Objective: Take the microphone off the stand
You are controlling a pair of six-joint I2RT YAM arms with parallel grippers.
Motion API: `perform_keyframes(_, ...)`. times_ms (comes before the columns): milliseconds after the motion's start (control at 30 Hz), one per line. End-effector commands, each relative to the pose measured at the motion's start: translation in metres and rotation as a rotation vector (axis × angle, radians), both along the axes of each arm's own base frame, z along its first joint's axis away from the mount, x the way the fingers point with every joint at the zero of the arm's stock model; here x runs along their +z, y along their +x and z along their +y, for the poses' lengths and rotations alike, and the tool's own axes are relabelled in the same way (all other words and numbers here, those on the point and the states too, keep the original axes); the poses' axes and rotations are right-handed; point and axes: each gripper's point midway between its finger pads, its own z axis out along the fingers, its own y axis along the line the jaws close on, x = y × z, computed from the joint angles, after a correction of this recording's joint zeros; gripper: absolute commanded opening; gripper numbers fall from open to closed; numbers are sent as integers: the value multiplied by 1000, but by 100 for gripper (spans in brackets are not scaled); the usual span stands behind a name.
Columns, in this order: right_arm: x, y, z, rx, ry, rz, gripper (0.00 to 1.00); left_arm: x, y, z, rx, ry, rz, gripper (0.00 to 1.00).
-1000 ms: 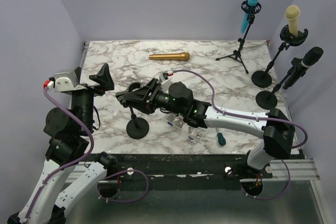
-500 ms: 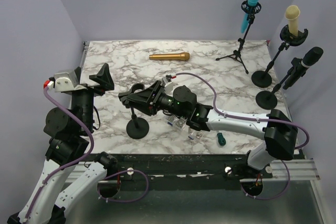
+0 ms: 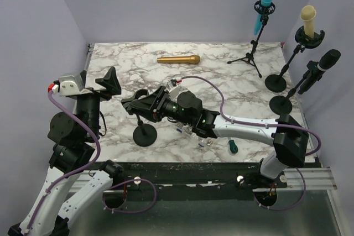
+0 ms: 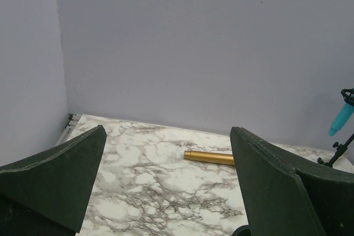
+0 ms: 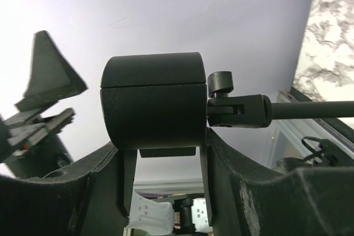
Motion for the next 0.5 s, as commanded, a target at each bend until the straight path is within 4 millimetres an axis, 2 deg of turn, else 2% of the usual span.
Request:
perform_keyframes(0,-178,-19,-25,7,-501,161,49,1,2,5,30,-9,-4,98)
perform_keyframes(267,-216,-31,-37,30,-574,198,50,-2,4,4,34,-3,3,98)
perform_keyframes(467,-215,-29,-35,36,-576,165,56,-5,9,0,28,8,18,98)
